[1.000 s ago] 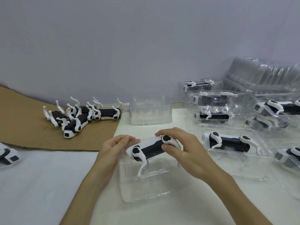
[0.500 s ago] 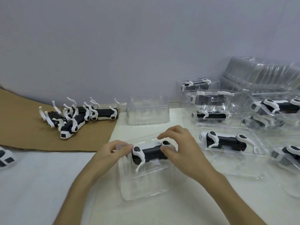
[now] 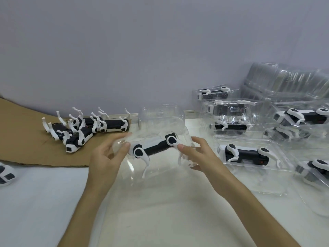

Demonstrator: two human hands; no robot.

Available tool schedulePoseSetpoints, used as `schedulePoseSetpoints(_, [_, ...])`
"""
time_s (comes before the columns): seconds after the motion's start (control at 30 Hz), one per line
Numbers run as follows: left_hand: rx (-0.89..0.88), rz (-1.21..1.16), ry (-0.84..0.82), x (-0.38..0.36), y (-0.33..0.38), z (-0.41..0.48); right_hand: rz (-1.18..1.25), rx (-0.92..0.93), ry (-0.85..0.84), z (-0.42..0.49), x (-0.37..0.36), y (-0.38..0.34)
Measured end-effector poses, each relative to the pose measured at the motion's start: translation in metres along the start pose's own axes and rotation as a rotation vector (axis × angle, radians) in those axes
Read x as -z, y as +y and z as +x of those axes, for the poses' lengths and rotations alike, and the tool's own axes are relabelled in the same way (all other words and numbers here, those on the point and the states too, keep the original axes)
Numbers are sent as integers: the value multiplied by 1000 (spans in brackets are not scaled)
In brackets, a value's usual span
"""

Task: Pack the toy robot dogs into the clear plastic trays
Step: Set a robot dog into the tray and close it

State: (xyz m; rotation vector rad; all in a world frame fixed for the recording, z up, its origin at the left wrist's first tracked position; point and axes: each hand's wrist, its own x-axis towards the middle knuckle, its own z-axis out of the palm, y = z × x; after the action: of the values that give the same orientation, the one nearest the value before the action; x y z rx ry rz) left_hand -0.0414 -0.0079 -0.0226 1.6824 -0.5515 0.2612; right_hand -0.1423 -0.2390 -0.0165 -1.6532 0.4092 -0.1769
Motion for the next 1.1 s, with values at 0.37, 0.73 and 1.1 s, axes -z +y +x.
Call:
schedulePoseSetpoints(0.37, [541, -459, -345, -6, -9, -4, 190, 207, 86, 1, 0, 0])
schedulePoseSetpoints(0.73, [230, -250, -60, -20, -14, -8, 146, 280, 154, 4, -1, 5])
schedulePoseSetpoints(1.1, [461, -205, 35, -7, -27, 2, -346, 308, 102, -3, -16, 18])
